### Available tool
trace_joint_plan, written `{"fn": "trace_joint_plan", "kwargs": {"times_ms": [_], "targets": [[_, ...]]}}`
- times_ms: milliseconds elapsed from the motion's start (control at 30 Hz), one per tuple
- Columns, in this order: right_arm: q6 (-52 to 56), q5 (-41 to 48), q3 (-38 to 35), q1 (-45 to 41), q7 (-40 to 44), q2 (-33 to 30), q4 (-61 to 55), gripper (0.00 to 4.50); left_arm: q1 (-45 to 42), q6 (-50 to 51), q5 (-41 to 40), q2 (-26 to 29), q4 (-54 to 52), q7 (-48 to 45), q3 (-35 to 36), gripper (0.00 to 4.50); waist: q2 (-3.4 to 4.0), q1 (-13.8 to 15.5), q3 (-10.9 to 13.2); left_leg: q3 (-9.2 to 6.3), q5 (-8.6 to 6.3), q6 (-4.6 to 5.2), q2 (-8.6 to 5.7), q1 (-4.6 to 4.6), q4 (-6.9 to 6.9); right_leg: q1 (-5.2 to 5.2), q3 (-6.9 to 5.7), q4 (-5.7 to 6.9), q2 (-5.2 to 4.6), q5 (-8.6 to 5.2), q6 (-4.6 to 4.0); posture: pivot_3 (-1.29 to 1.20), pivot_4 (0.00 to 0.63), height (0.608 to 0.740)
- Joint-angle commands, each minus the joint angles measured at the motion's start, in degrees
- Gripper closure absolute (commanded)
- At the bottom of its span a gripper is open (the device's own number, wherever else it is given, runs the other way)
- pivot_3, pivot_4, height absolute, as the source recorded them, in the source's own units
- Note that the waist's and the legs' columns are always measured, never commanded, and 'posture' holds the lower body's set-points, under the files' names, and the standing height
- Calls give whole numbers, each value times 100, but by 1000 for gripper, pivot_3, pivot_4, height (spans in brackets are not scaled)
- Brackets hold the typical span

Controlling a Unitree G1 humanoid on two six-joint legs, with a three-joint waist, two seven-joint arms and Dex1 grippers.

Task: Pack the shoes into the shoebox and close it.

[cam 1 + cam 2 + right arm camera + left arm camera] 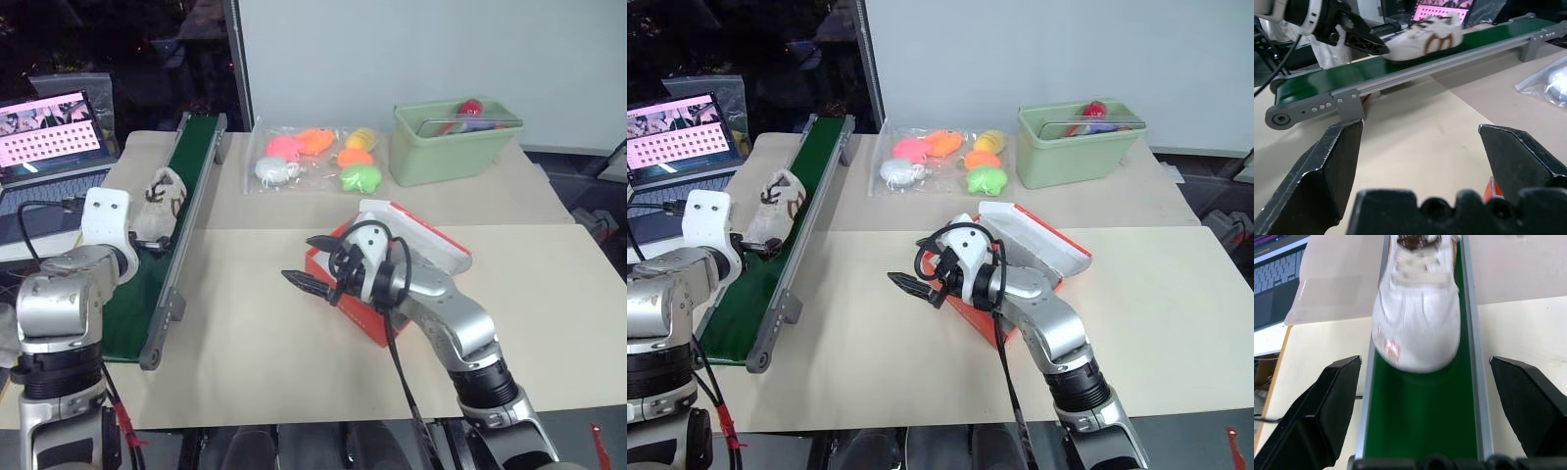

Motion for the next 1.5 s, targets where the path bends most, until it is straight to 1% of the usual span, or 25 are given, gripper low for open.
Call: {"fn": "trace_joint_plan", "kwargs": {"times_ms": [33,200,333,367,400,467,533,567,700,733,900,967,1033,1067,1133,1200,1267,1300,1400,1500], "targets": [[-21,46,-33,-27,-32,35,-274,28,-23,17,40,41,-133,33,72,0,0,7,0,0,0,0,-1,0,0,1,0,0,-1,0,0,0,150,729],[-18,49,-56,-53,-54,38,-267,28,329,-165,39,-198,262,52,114,0,0,-2,0,1,0,0,-1,1,0,1,0,-1,-1,0,0,0,150,729],[0,62,-96,-70,-70,16,-281,28,778,-169,-86,-572,382,15,246,0,12,11,-7,4,0,0,-1,15,-1,9,3,3,-3,0,0,0,150,729],[8,74,-115,-76,-73,13,-282,0,800,-168,-88,-622,350,28,274,518,18,10,-10,7,0,0,-2,26,-2,18,5,4,-5,0,-1,0,150,729],[13,85,-127,-79,-77,12,-282,0,809,-173,-76,-648,328,38,288,682,22,9,-13,9,0,0,-3,35,-2,23,8,5,-6,0,-1,0,150,729],[8,80,-135,-91,-89,10,-272,0,772,-195,-79,-694,280,43,319,1537,28,7,-16,15,0,0,-3,62,-2,44,12,7,-5,0,-1,0,150,729],[9,85,-140,-99,-95,15,-265,0,731,-202,-78,-726,255,41,341,2153,27,14,-16,14,0,0,-3,83,-2,68,12,6,-2,-1,0,0,150,729],[12,91,-143,-103,-97,19,-262,0,720,-196,-70,-732,250,38,341,2538,28,11,-16,14,0,0,-2,90,-2,75,11,6,-2,-1,0,0,150,729],[22,112,-157,-133,-102,32,-249,0,700,-179,-52,-741,240,33,345,3694,28,12,-16,13,0,0,-3,124,-6,109,11,3,-1,-11,11,0,150,729],[24,116,-166,-143,-105,38,-235,0,702,-188,-47,-737,249,33,339,3865,28,11,-16,13,0,0,-2,126,-6,111,11,3,-1,-13,13,0,150,729],[50,129,-202,-181,-131,44,-178,0,652,-446,58,-797,246,164,300,3865,29,14,-17,12,0,0,-2,132,-7,116,11,4,0,-13,14,0,150,729],[70,133,-206,-186,-149,43,-166,0,614,-1091,624,-592,180,559,-100,3865,29,31,-17,12,0,0,-2,132,-7,116,11,4,-1,-13,13,0,150,729],[110,154,-235,-211,-183,67,-135,0,343,-1535,756,-763,12,866,-100,3865,19,33,-11,9,0,-1,-2,131,-7,116,10,4,1,-13,13,0,150,729],[228,239,-314,-247,-259,142,-96,0,188,-1865,880,-825,-111,1011,-223,3865,6,33,-4,9,1,-2,2,125,-7,111,11,2,4,-12,12,0,150,729],[707,776,-789,-413,-618,544,24,0,-17,-2453,1101,-921,-335,1164,-543,3865,-31,53,9,4,2,-4,2,107,-7,97,8,0,4,-5,-1,0,150,729],[1234,1664,-1629,-757,-1240,1153,320,0,-125,-2880,1307,-1026,-497,1238,-894,3865,-39,53,6,4,4,-6,1,62,-6,55,7,-2,0,5,-7,0,150,729],[1688,2393,-2364,-1130,-1808,1556,679,0,-157,-3116,1389,-1252,-670,1234,-1255,3865,-38,60,5,4,5,-9,-4,3,-6,-5,12,7,-11,12,-4,0,150,729],[1871,2654,-2612,-1267,-2022,1664,809,0,-157,-3208,1432,-1344,-730,1229,-1383,3865,-37,68,5,3,4,-9,0,-8,-9,-8,9,15,-12,14,-4,0,150,729],[2216,3395,-3292,-1641,-2631,1884,1340,0,-92,-3312,1078,-1847,-896,959,-1588,3865,-37,98,5,3,-1,-9,3,-42,-15,-39,5,8,-24,16,0,0,150,729],[2448,3890,-3573,-1830,-2962,1956,1629,0,-6,-3338,749,-2262,-1049,717,-1688,3865,-37,97,5,16,-1,-8,2,-75,-14,-74,5,10,-24,17,0,0,150,729]]}}
